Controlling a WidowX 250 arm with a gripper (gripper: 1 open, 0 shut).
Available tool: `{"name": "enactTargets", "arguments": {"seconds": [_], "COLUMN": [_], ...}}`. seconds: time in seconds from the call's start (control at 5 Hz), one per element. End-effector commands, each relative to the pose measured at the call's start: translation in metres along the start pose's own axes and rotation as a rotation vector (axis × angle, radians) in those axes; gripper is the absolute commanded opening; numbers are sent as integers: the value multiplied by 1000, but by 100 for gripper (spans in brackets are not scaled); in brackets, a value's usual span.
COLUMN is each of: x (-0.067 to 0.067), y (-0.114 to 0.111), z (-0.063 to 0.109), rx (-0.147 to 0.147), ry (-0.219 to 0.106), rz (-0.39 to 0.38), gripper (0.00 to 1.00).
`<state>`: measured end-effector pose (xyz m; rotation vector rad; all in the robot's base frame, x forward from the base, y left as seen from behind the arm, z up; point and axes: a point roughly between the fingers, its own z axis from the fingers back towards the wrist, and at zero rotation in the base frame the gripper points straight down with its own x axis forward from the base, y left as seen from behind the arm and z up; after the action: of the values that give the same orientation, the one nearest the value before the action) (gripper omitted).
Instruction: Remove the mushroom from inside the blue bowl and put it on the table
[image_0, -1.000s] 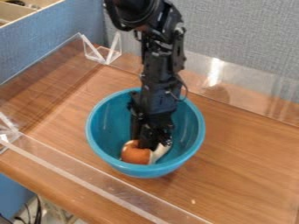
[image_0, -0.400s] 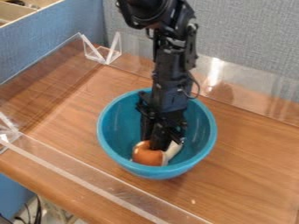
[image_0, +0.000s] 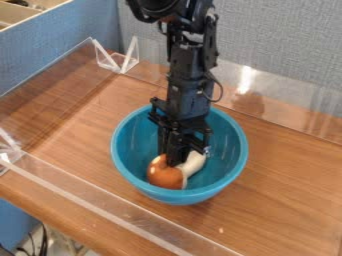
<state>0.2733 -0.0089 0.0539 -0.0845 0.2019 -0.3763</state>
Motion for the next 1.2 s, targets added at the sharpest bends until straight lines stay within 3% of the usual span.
{"name": "enactTargets", "arguments": {"seconds": [0.0, 0.4, 0.6, 1.0], "x": [7, 7, -8, -36], "y": [0, 36, 47, 79], "z": [38, 70, 88, 106], "rx": [27, 55, 69, 68], "ry": [-106, -138, -160, -217], "rz": [45, 17, 81, 141], "gripper": [0, 0, 0, 0]}}
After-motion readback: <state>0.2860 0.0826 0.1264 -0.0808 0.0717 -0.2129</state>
